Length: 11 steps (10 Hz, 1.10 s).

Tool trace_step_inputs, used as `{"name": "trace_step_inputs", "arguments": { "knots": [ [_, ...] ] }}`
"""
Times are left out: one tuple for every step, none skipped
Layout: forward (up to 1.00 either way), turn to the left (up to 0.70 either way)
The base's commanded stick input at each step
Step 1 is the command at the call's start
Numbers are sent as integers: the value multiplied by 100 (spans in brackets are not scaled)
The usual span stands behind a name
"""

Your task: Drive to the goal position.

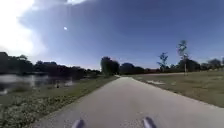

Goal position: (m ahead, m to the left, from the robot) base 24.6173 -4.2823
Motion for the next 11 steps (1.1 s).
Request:
{"name": "trace_step_inputs", "arguments": {
  "knots": [
    [70, 0],
    [70, 0],
    [70, 0],
    [70, 0],
    [70, 0],
    [70, 0],
    [70, 0],
    [70, 0],
    [70, 0],
    [70, 0],
    [70, 0]
  ]
}}
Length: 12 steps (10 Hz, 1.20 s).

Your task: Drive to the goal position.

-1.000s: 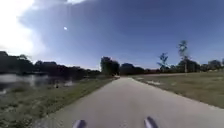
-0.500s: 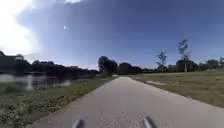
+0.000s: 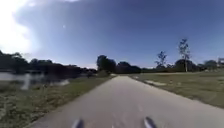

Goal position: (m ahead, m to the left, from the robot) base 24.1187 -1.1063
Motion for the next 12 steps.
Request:
{"name": "trace_step_inputs", "arguments": {
  "knots": [
    [70, 0],
    [70, 0],
    [70, 0],
    [70, 0],
    [70, 0],
    [70, 0],
    [70, 0],
    [70, 0],
    [70, 0],
    [70, 0],
    [70, 0],
    [70, 0]
  ]
}}
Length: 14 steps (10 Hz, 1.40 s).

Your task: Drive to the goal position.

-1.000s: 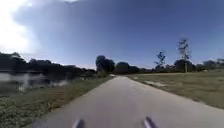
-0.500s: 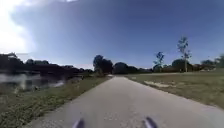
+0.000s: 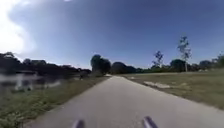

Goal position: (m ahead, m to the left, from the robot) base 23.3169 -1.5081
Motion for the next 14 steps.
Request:
{"name": "trace_step_inputs", "arguments": {
  "knots": [
    [70, 0],
    [70, 0],
    [70, 0],
    [70, 0],
    [70, 0],
    [70, 0],
    [70, 0],
    [70, 0],
    [70, 0],
    [70, 0],
    [70, 0],
    [70, 0],
    [70, 0],
    [70, 0]
  ]
}}
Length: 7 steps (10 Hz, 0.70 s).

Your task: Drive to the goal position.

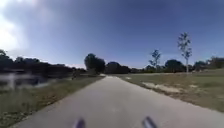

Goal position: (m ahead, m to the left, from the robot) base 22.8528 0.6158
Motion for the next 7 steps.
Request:
{"name": "trace_step_inputs", "arguments": {
  "knots": [
    [70, 0],
    [70, 0],
    [70, 0],
    [70, 0],
    [70, 0],
    [70, 0],
    [70, 0]
  ]
}}
